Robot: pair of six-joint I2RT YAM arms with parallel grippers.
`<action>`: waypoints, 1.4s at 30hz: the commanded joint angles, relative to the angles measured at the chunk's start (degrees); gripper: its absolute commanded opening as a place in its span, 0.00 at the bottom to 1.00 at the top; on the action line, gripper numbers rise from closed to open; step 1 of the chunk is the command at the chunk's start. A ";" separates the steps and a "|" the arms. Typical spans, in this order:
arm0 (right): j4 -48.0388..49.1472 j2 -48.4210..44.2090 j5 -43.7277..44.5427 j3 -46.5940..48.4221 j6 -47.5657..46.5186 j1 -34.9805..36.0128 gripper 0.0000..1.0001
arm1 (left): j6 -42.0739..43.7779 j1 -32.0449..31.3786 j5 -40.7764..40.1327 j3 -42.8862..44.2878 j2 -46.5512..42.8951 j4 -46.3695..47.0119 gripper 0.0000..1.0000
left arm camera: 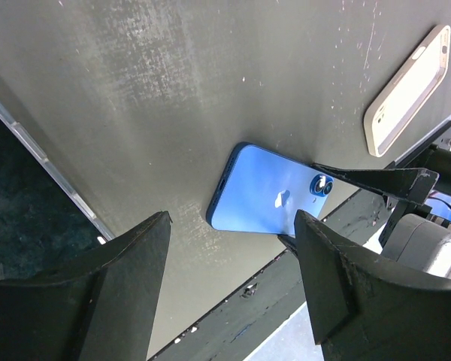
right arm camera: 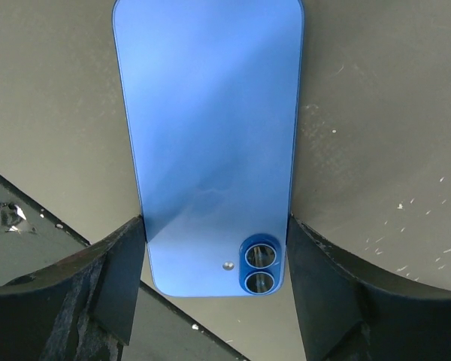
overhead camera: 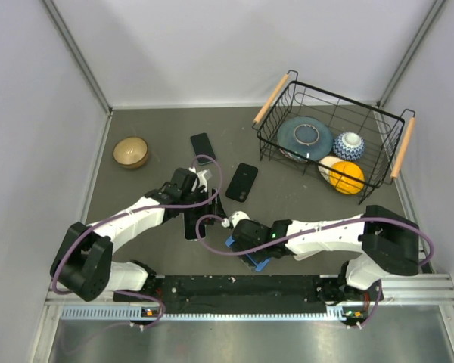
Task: Put the phone into the phone case
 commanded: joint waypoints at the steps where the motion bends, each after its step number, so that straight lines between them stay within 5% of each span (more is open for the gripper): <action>1: -0.34 0.52 1.19 0.28 0.37 0.86 0.55 | -0.65 0.23 0.98 1.34 -1.04 1.08 0.72; 10: 12.04 -6.85 2.77 -7.54 -3.06 0.86 0.43 | -0.04 0.14 8.17 -0.59 1.76 7.06 0.71; 32: 16.36 -15.39 6.64 -12.73 -4.38 0.86 0.36 | -0.39 -2.76 8.02 -1.82 6.34 7.24 0.70; 42: 16.27 -12.05 7.16 -11.06 -2.10 0.94 0.34 | -10.83 -6.19 2.84 -9.55 -3.30 11.71 0.70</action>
